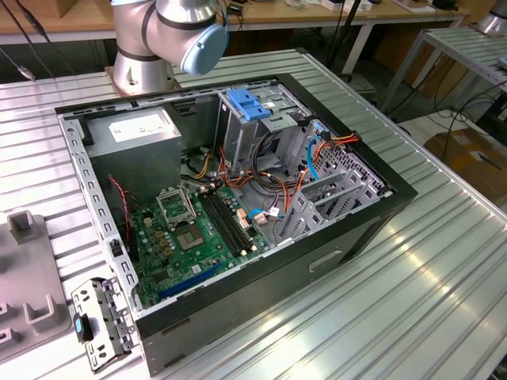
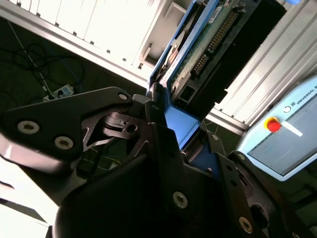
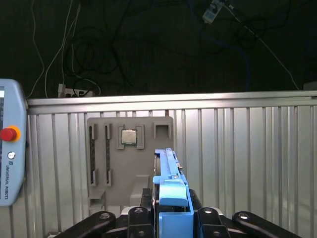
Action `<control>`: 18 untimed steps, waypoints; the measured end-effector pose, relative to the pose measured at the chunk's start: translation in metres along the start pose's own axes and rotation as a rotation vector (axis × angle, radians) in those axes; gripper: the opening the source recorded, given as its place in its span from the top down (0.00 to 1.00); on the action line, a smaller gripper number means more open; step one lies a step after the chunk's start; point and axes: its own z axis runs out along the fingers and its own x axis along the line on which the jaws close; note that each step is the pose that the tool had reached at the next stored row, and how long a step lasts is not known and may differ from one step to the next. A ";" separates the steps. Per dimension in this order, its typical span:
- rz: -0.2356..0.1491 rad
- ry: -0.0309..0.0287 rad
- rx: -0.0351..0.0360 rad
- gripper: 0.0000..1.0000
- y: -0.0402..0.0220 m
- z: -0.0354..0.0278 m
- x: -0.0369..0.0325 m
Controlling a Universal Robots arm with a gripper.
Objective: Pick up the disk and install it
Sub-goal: 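Pick up the disk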
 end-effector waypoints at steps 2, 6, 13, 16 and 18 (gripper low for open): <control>0.000 -0.0001 0.0000 0.63 -0.0067 0.0002 -0.0003; 0.000 0.0000 -0.0001 0.63 -0.0182 0.0004 -0.0007; 0.000 0.0000 -0.0013 0.63 -0.0479 0.0010 -0.0018; 0.000 0.0001 -0.0020 0.63 -0.0595 0.0012 -0.0022; 0.000 0.0000 -0.0022 0.63 -0.0654 0.0013 -0.0024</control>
